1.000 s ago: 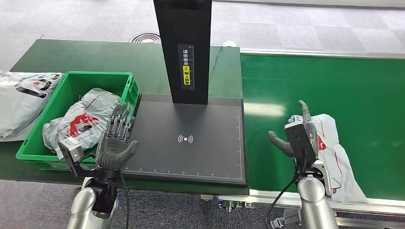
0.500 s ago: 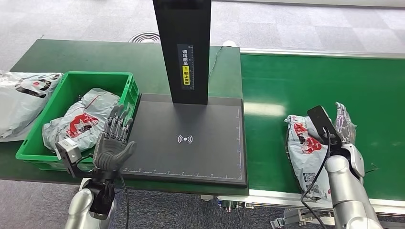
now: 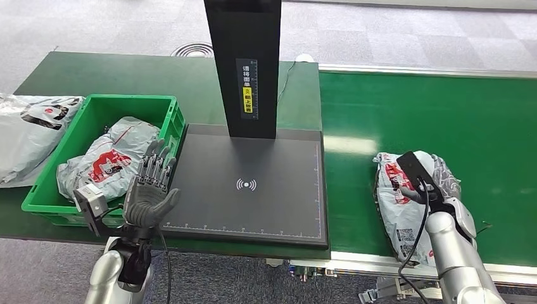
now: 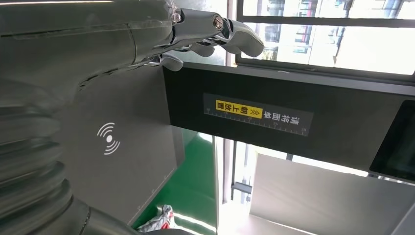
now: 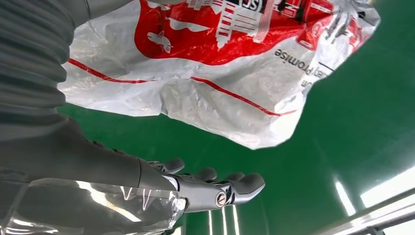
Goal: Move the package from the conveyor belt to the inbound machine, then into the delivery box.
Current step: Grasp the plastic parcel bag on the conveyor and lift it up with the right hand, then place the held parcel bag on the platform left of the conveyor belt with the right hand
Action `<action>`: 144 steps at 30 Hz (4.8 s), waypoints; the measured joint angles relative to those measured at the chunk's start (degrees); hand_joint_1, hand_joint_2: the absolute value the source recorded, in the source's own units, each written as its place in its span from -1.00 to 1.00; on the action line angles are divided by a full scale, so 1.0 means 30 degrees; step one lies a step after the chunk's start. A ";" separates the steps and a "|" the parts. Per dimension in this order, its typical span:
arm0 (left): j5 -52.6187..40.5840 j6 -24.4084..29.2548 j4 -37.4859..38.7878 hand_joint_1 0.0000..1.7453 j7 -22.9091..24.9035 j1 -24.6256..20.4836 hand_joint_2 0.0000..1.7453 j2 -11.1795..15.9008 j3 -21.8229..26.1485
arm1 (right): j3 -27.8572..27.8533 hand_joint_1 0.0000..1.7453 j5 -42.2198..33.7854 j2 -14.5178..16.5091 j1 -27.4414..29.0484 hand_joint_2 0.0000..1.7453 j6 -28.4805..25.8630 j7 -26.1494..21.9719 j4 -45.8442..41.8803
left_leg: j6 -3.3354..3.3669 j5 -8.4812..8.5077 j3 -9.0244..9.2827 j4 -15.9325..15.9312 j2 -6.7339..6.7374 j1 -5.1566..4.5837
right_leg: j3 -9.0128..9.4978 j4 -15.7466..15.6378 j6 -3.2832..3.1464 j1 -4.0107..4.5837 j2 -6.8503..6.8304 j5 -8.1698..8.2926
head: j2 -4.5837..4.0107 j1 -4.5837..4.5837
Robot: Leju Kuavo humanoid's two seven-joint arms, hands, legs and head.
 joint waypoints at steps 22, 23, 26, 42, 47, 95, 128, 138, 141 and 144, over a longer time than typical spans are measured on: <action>-0.0475 0.0173 -0.0922 -1.00 0.0470 0.0998 1.00 0.0177 0.0306 | 0.4049 1.00 -0.1406 -0.2184 0.5808 1.00 0.7541 0.3070 -0.8411 | -0.0003 -0.0023 0.0002 -0.0003 -0.0028 0.0000 | 0.0006 -0.0005 -0.0006 0.0010 -0.0025 -0.0032 | 0.0000 0.0000; -0.0486 0.0173 -0.0993 -1.00 0.0485 0.1033 1.00 0.0175 0.0348 | 0.4177 1.00 -0.1366 -0.2208 0.5915 1.00 0.7547 0.3076 -0.8567 | -0.0003 -0.0023 0.0001 -0.0003 -0.0028 0.0000 | 0.0006 -0.0005 -0.0007 0.0011 -0.0025 -0.0032 | 0.0000 0.0000; -0.0495 0.0173 -0.1147 -1.00 0.0514 0.1133 1.00 0.0171 0.0428 | 0.4512 1.00 -0.1284 -0.2228 0.6223 1.00 0.7520 0.3079 -0.8958 | -0.0004 -0.0024 0.0000 -0.0003 -0.0028 0.0000 | 0.0004 -0.0005 -0.0008 0.0012 -0.0025 -0.0033 | 0.0000 0.0000; -0.0847 0.0149 -0.1428 -1.00 0.0641 0.1372 1.00 0.0078 0.0667 | 0.5031 1.00 -0.0396 -0.2159 0.6322 1.00 0.6932 0.3065 -0.9284 | -0.0002 -0.0022 0.0000 -0.0003 -0.0030 0.0001 | 0.0013 -0.0004 -0.0007 0.0009 -0.0028 -0.0032 | 0.0000 0.0000; -0.0918 0.0175 -0.1537 -1.00 0.0634 0.1469 1.00 0.0022 0.0832 | 0.4988 1.00 -0.0412 -0.1769 0.5781 1.00 0.4568 0.2500 -0.9047 | -0.0005 -0.0020 -0.0005 -0.0006 -0.0019 0.0001 | 0.0008 0.0003 -0.0009 0.0010 -0.0012 -0.0028 | 0.0000 -0.0004; -0.0630 -0.0137 0.0295 -1.00 -0.1312 -0.0065 1.00 -0.0291 0.0455 | 1.0878 1.00 0.0475 0.0486 -0.2965 1.00 -0.0168 -0.7376 -1.0792 | -0.0015 0.0036 -0.0022 -0.0003 0.0009 0.0022 | -0.0027 0.0014 -0.0018 0.0022 0.0015 0.0021 | 0.0000 -0.0005; -0.0204 0.0188 0.1253 -1.00 -0.1056 -0.0916 1.00 0.0273 0.0362 | 2.6046 1.00 -0.3253 0.2404 -0.6652 1.00 0.5766 -0.8419 -0.3339 | -0.0027 0.0045 -0.0030 -0.0001 -0.0017 0.0055 | -0.0021 0.0012 -0.0021 0.0032 -0.0013 0.0016 | 0.0000 -0.0002; -0.0209 0.0346 0.1253 -1.00 -0.1055 -0.0884 1.00 0.0322 0.0362 | 2.6644 1.00 -0.1954 0.2548 -0.6848 1.00 0.4973 -0.6816 -0.2481 | -0.0026 0.0046 -0.0010 0.0000 -0.0017 0.0054 | 0.0000 0.0012 -0.0017 0.0030 -0.0013 0.0019 | 0.0000 -0.0004; -0.0211 0.0486 0.1213 -1.00 -0.1018 -0.0818 1.00 0.0359 0.0362 | 2.6804 1.00 -0.0647 0.2643 -0.6832 1.00 0.3583 -0.5488 -0.1973 | -0.0026 0.0046 0.0004 0.0000 -0.0018 0.0054 | 0.0011 0.0011 -0.0017 0.0030 -0.0014 0.0020 | 0.0000 -0.0005; -0.0211 0.0614 0.1120 -1.00 -0.0943 -0.0698 1.00 0.0382 0.0362 | 2.6782 0.51 0.0651 0.2723 -0.6718 1.00 0.1805 -0.4385 -0.1426 | -0.0026 0.0048 0.0017 0.0000 -0.0018 0.0054 | 0.0027 0.0011 -0.0015 0.0030 -0.0014 0.0021 | 0.0000 0.0000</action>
